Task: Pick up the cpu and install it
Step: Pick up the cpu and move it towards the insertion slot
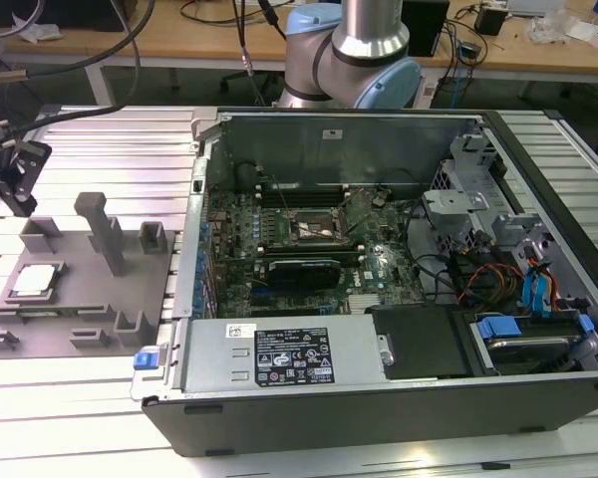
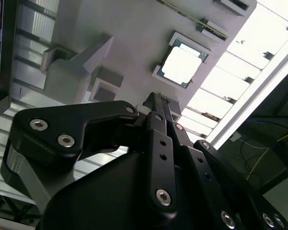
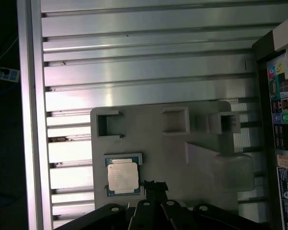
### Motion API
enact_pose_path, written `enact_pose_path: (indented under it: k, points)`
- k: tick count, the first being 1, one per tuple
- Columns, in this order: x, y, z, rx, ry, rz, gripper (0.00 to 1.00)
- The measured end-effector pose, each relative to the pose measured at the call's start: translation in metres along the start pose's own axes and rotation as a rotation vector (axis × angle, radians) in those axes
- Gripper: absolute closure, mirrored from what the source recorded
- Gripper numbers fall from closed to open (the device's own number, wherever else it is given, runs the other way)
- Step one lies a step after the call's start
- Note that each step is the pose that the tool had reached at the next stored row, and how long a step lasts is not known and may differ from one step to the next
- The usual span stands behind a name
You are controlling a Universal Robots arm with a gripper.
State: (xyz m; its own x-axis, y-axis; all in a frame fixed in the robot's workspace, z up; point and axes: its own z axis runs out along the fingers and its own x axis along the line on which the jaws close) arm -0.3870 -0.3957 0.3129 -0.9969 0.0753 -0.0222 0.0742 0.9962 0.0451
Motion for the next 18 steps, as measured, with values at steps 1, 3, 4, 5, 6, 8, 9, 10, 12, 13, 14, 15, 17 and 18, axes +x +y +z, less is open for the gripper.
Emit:
enact_pose_path:
  k: [1,3,4,5,6,8,9,10,12,13,14,15,17,18]
  points:
    - [0.0000,0.0000,0.0000,0.0000,0.0000,0.000,0.89]
    - [0.0000,0.0000,0.0000,0.0000,0.0001,0.000,0.89]
    - [0.0000,0.0000,0.0000,0.0000,0.0001,0.000,0.89]
    - [0.0000,0.0000,0.0000,0.0000,0.0001,0.000,0.89]
    - [0.0000,0.0000,0.0001,0.0000,0.0000,0.000,0.89]
    - [0.0001,-0.0001,0.0003,-0.0001,-0.0001,0.000,0.89]
    - [0.0008,-0.0001,0.0006,-0.0002,-0.0003,0.000,0.89]
    - [0.0011,-0.0001,0.0008,-0.0001,-0.0001,0.000,0.89]
    - [0.0028,-0.0004,0.0024,-0.0001,-0.0001,0.000,0.89]
    - [0.0049,-0.0007,0.0039,0.0001,0.0002,0.000,0.89]
    - [0.0076,-0.0016,0.0055,0.0000,0.0001,0.000,0.89]
    - [0.0096,-0.0025,0.0070,-0.0001,0.0000,0.000,0.89]
    - [0.0119,-0.0041,0.0094,0.0000,0.0000,0.000,0.89]
    - [0.0130,-0.0050,0.0114,-0.0002,-0.0001,0.000,0.89]
